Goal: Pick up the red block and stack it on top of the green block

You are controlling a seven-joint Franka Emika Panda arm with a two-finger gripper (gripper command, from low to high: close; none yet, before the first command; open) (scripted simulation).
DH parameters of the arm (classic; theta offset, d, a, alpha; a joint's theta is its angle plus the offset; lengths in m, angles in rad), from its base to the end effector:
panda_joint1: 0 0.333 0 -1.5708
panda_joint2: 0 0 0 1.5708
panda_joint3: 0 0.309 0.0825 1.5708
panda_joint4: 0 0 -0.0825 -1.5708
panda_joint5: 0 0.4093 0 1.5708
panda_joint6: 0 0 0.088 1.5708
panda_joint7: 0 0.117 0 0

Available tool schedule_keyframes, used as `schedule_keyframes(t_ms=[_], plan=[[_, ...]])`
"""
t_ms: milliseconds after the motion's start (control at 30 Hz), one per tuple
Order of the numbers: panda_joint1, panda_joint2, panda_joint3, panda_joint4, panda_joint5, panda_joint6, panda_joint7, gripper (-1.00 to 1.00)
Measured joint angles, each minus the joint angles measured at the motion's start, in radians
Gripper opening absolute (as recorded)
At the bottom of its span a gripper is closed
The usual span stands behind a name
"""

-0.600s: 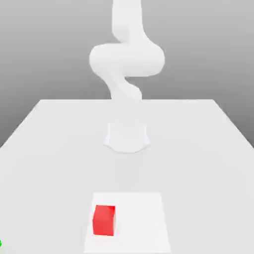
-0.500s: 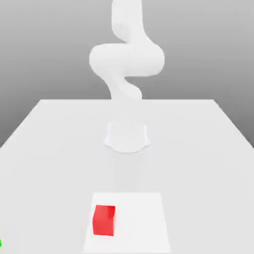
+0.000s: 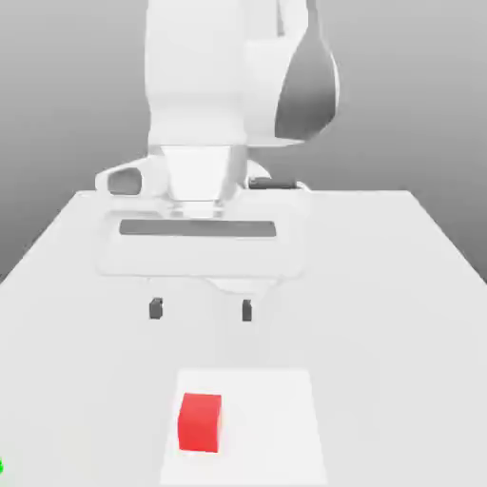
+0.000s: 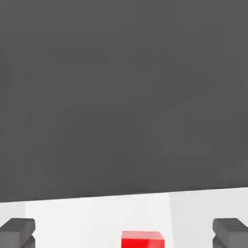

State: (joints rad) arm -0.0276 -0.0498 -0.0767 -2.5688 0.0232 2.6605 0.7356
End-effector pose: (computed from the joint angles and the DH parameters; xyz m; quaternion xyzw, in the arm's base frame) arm 0.4737 -0.0498 0.2578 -0.9067 0.4158 -0.0646 0.0295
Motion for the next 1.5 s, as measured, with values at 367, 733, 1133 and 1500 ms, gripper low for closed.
schedule_keyframes(t_ms=[367,733,1133,1500], plan=[[-0.034,0.355,0.023,-0.029,0.042,0.241,-0.041,-1.00],[-0.027,0.202,0.008,-0.052,0.005,0.112,-0.014,-1.00],[-0.205,0.360,-0.153,0.336,0.106,-0.133,0.060,-1.00],[-0.311,0.560,-0.175,0.504,0.201,-0.110,0.053,1.00]])
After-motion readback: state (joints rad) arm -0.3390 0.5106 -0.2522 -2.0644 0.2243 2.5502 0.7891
